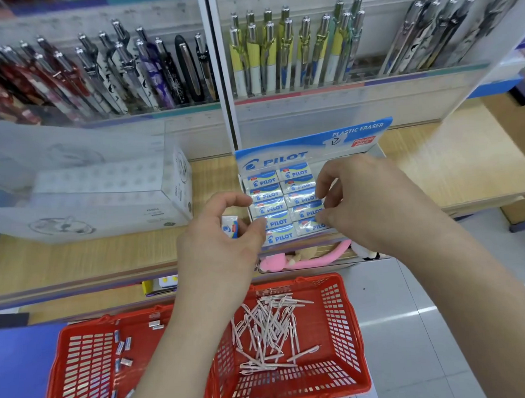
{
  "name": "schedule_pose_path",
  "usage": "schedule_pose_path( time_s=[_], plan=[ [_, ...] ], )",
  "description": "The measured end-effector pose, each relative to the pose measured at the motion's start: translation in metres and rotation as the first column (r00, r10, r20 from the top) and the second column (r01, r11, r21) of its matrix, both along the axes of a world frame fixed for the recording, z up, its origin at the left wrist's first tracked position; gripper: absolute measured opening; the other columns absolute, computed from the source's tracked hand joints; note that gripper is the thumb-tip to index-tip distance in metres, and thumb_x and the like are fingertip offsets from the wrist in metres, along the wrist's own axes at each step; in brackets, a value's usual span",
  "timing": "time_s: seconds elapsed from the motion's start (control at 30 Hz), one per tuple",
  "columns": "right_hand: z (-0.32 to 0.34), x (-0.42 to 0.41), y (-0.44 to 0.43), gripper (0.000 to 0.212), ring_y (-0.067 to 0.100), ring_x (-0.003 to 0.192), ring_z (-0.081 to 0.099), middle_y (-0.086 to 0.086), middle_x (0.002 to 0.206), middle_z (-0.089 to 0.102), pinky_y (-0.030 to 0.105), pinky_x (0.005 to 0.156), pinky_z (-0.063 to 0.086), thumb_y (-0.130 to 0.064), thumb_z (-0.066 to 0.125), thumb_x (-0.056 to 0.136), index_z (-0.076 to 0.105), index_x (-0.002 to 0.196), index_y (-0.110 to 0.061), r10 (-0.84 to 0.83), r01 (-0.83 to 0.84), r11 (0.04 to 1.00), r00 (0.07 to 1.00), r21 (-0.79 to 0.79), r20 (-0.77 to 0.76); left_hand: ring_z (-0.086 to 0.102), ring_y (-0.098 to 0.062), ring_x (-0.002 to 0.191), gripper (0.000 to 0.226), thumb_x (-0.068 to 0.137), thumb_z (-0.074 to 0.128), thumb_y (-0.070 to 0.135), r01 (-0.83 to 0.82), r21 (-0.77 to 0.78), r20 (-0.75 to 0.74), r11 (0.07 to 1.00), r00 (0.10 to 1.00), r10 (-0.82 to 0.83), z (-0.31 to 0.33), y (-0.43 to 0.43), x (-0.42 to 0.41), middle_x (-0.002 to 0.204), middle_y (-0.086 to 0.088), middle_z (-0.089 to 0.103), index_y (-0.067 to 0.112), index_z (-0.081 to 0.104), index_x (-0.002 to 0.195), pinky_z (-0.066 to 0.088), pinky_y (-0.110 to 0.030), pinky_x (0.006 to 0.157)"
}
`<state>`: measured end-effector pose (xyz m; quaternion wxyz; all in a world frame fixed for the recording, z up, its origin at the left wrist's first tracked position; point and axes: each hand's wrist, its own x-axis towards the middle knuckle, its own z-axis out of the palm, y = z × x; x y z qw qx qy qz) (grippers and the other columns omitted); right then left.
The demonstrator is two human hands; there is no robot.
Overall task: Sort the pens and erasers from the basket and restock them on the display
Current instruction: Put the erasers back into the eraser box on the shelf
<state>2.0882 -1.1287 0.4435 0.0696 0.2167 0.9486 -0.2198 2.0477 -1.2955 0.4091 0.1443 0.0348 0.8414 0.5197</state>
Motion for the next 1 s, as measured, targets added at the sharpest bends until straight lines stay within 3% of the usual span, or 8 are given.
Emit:
schedule_pose_path(
  time_s=[0.1,0.2,0.37,0.53,0.67,0.77,0.83,1.0],
  plan=[
    [-0.001,0.002,-0.003,0.017,0.017,0.089,0.059,-0.007,0.088,0.066,0.03,0.073,0.048,-0.028,0.073,0.075,0.057,0.082,-0.028,0.003,-0.003,1.0,1.0,-0.001,-0.007,0.063,-0.019,0.052,0.007,0.084,0.066,0.027,0.015,-0.016,-0.064,1.0,0.998,-0.016,0.003,-0.002,0.001,0.065,0.012,0.063,0.032,0.062,0.084,0.055,-0.038,0.053],
    [0.007,0.012,-0.007,0.013,0.014,0.086,0.06,-0.009,0.087,0.065,0.031,0.072,0.047,-0.034,0.067,0.081,0.06,0.09,-0.027,0.002,0.004,1.0,0.985,0.031,-0.175,0.054,-0.007,0.042,0.011,0.09,0.057,0.024,-0.04,0.082,-0.026,0.996,0.999,0.042,0.017,-0.005,0.003,0.056,0.009,0.06,0.024,0.064,0.081,0.044,-0.022,0.04],
    [0.027,0.036,-0.046,0.025,0.01,0.073,0.062,-0.008,0.082,0.06,0.013,0.059,0.046,-0.031,0.077,0.074,0.069,0.096,-0.036,-0.111,-0.187,0.776,0.9,-0.603,-0.422,0.051,-0.016,0.045,0.024,0.096,0.047,0.019,-0.215,0.46,0.343,0.862,0.938,0.051,0.05,-0.004,0.009,0.059,-0.005,0.052,0.017,0.066,0.082,0.034,-0.017,0.035],
    [0.015,0.042,-0.064,0.031,0.005,0.079,0.055,-0.012,0.089,0.051,0.013,0.067,0.042,-0.027,0.07,0.072,0.07,0.103,-0.035,0.056,-0.22,0.942,0.847,-0.253,-0.529,0.053,-0.022,0.057,0.023,0.095,0.047,0.016,-0.255,0.555,0.487,0.792,0.871,-0.06,0.056,0.004,0.013,0.073,-0.013,0.054,0.015,0.069,0.088,0.037,-0.028,0.051],
    [0.017,0.045,-0.067,0.024,0.004,0.08,0.056,-0.014,0.09,0.053,0.013,0.067,0.042,-0.03,0.069,0.076,0.071,0.1,-0.033,0.016,-0.178,0.954,0.834,-0.241,-0.552,0.053,-0.019,0.06,0.024,0.096,0.045,0.016,-0.226,0.609,0.487,0.761,0.863,-0.133,0.055,-0.001,0.013,0.075,-0.014,0.054,0.015,0.068,0.09,0.037,-0.03,0.056],
    [0.022,0.048,-0.071,0.017,0.01,0.075,0.062,-0.006,0.084,0.066,0.025,0.063,0.049,-0.032,0.068,0.078,0.075,0.093,-0.033,-0.21,-0.113,0.821,0.852,-0.56,-0.48,0.059,-0.025,0.071,0.029,0.097,0.042,0.02,-0.117,0.595,0.416,0.795,0.891,-0.18,0.052,-0.009,0.013,0.088,-0.024,0.064,0.017,0.068,0.087,0.044,-0.034,0.063],
    [0.026,0.05,-0.074,0.011,0.016,0.061,0.059,0.007,0.071,0.066,0.033,0.057,0.047,-0.037,0.067,0.081,0.076,0.086,-0.032,-0.32,-0.073,0.689,0.862,-0.721,-0.394,0.052,-0.019,0.062,0.028,0.095,0.046,0.027,-0.056,0.574,0.389,0.817,0.897,-0.212,0.053,-0.018,0.01,0.076,-0.018,0.06,0.019,0.071,0.084,0.037,-0.027,0.05],
    [0.031,0.049,-0.077,0.023,0.005,0.045,0.049,0.004,0.051,0.058,0.012,0.046,0.04,-0.033,0.064,0.072,0.074,0.073,-0.013,-0.547,0.041,0.467,0.798,-0.883,-0.252,0.042,-0.002,0.041,0.018,0.071,0.073,0.025,0.147,0.515,0.269,0.844,0.908,-0.322,0.064,-0.032,0.007,0.047,0.01,0.049,0.013,0.074,0.084,0.031,-0.009,0.039]
  ],
)
